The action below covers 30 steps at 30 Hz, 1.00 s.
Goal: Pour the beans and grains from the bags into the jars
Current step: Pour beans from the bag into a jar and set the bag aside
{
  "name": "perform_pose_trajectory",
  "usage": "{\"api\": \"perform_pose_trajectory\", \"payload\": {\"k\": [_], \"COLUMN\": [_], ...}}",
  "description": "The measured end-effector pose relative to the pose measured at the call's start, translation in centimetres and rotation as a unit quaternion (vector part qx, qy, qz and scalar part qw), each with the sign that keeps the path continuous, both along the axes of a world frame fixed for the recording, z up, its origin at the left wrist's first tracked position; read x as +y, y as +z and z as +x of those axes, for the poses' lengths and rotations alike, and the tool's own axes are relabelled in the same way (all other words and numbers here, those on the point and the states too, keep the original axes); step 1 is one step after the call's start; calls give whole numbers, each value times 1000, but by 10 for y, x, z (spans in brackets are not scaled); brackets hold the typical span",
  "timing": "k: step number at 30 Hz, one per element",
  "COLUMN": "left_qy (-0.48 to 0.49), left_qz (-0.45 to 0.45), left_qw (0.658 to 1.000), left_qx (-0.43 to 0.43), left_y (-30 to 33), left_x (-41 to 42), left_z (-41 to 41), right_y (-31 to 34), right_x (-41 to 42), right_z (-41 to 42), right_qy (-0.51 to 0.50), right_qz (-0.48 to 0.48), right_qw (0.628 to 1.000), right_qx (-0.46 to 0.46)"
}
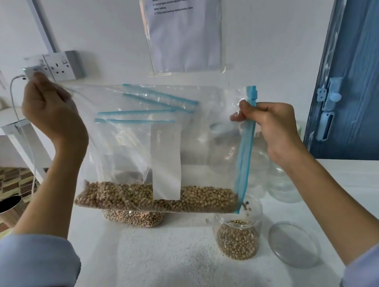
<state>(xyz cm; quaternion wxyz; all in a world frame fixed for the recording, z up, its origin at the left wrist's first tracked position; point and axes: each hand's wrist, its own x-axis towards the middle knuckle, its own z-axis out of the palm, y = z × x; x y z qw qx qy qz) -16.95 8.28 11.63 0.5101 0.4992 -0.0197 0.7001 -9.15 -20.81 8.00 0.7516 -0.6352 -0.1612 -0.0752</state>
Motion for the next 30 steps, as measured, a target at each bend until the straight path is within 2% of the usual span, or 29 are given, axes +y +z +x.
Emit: {"api": "perform_pose_trajectory", "payload": {"k": [15, 27, 30], "left_qy": [8, 24, 14], "left_qz": [-2, -2, -1], "left_qw": [1000, 1000, 1000], "left_qx": [-9, -15, -10], "left_y": [4, 13, 12], "left_x": [1, 1, -2], "left_z": [-3, -10, -10], "right_y": [-1, 4, 3], "right_x": [5, 10, 11], "right_z": [0, 5, 4], "right_qy": [-28, -35, -12], "right_qz": [24, 23, 1], "right_qw": [999, 999, 1000], "right_qx": [-7, 8, 9]}}
